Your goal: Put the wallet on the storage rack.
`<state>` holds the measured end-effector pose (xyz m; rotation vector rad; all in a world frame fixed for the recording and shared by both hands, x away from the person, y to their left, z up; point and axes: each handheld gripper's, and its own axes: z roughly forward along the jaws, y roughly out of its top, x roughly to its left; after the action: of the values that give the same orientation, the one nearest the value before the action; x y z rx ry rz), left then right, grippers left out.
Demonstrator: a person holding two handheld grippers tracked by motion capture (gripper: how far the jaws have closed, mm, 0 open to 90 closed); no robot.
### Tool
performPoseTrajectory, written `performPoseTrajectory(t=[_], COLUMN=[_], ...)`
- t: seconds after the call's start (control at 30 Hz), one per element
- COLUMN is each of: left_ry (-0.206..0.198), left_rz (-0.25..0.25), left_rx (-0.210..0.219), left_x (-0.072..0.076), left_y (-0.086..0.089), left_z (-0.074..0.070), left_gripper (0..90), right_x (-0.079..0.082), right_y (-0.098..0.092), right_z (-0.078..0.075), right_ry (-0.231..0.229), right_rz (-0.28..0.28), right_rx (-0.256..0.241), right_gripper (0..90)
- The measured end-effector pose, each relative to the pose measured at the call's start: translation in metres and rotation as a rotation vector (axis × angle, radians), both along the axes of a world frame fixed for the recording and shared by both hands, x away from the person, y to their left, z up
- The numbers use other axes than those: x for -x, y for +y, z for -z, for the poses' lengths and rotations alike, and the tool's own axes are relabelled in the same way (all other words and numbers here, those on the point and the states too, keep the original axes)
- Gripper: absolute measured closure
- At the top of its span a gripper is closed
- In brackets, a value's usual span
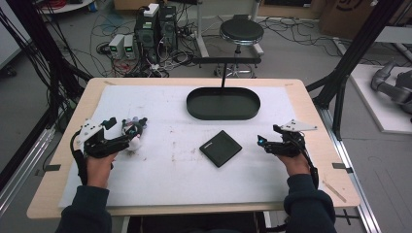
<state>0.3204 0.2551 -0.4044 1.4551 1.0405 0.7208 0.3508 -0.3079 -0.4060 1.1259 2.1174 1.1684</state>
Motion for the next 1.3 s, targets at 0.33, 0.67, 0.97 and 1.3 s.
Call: performPoseTrajectory(t=[0.33,0.67,0.97,1.3], left_ry=[0.015,0.011,0.027,0.046], left_rz=[0.009,0.016,0.034,0.027], left_rx=[-0.002,-0.015,-0.021,-0.015], left_x=[-0.005,-0.001,-0.005,-0.003], left_y=[-0.003,-0.007,-0.012,-0.008], left_z=[0.003,0.002,0.005,0.007], left_gripper=[16.1,17.0,17.5,18.0], right_x=[-0.002,0.004,0.007,0.012], right_y=[0.000,0.026,0.097,0.140], right_z=[0.002,0.000,0.021,0.039], right_ry=[0.006,0.003,0.085,0.056], right_rz=[-0.007,-0.093,-0.303,-0.402], right_rx=[-0.001,0.026,0.088,0.222], right_gripper=[21.2,23.7,24.1,36.7])
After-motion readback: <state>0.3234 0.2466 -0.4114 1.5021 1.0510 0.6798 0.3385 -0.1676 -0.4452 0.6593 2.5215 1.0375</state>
